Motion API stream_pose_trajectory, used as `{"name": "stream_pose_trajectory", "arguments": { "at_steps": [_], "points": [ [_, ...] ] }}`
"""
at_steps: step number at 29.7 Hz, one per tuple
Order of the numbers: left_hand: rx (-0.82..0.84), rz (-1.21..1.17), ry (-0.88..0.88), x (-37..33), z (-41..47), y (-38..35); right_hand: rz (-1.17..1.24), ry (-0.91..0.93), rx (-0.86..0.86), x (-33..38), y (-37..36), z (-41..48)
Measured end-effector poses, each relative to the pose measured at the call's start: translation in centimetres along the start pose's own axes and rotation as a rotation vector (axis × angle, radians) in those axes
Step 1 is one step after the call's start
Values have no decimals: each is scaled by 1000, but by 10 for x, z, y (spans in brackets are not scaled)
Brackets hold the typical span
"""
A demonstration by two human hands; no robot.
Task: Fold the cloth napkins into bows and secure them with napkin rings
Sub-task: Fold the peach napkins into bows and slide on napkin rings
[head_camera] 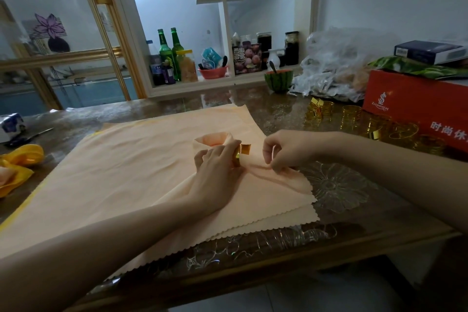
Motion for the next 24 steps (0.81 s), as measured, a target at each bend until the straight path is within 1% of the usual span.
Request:
{"name": "stream_pose_trajectory", "arguments": {
  "at_steps": [3, 4, 5, 6, 8, 9, 11, 13, 14, 16, 17, 18, 19, 20, 21, 22, 23, 24],
  "points": [
    [20, -19, 5, 1, 0, -1, -119, -32, 114, 1, -14, 4],
    [8, -25, -3, 0, 0, -1, -169, -18, 107, 5, -14, 7],
    [-2, -33, -9, -1, -1, -1, -207, 22, 46, 10, -11, 10],
    [-14, -41, -12, -1, 0, -1, -227, 79, -59, 18, -4, 13],
    [-23, -51, -8, 1, 1, 0, -162, 168, -263, 29, 5, 18],
    [-23, -60, -7, 3, 1, -1, -109, 188, -314, 31, 5, 21],
    [8, -86, 5, 6, 1, -3, -14, 193, -314, 30, -3, 29],
    [52, -122, 30, 4, 1, -5, 26, 189, -283, 25, -15, 34],
    [118, -108, 39, 2, 4, -5, 31, 197, -280, 23, -19, 37],
    [338, 32, 59, 0, 21, 2, 56, 204, -276, 19, -25, 42],
    [464, 46, 103, 4, 33, 7, 59, 203, -278, 17, -27, 45],
    [533, -34, 183, 6, 48, 20, 33, 192, -283, 17, -28, 47],
    [540, -156, 266, 11, 62, 30, 5, 172, -285, 16, -32, 49],
    [459, -248, 321, 18, 77, 40, -32, 159, -286, 17, -34, 51],
    [342, -246, 338, 28, 88, 44, -47, 151, -293, 19, -36, 53],
    [253, -174, 340, 35, 93, 40, -47, 148, -300, 23, -38, 52],
    [232, -109, 350, 42, 93, 28, -45, 141, -304, 25, -40, 52],
    [268, -85, 377, 49, 89, 11, -51, 141, -310, 30, -42, 50]
  ]
}}
Point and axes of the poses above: each hand's wrist, its own z-axis towards the middle knuckle, its own y-axis out of the back of the hand, x = y × z, the point moved 7 cm from there along z, towards the middle knuckle, and after that the axes turned 3 degrees about z, right-handed, at the moved point
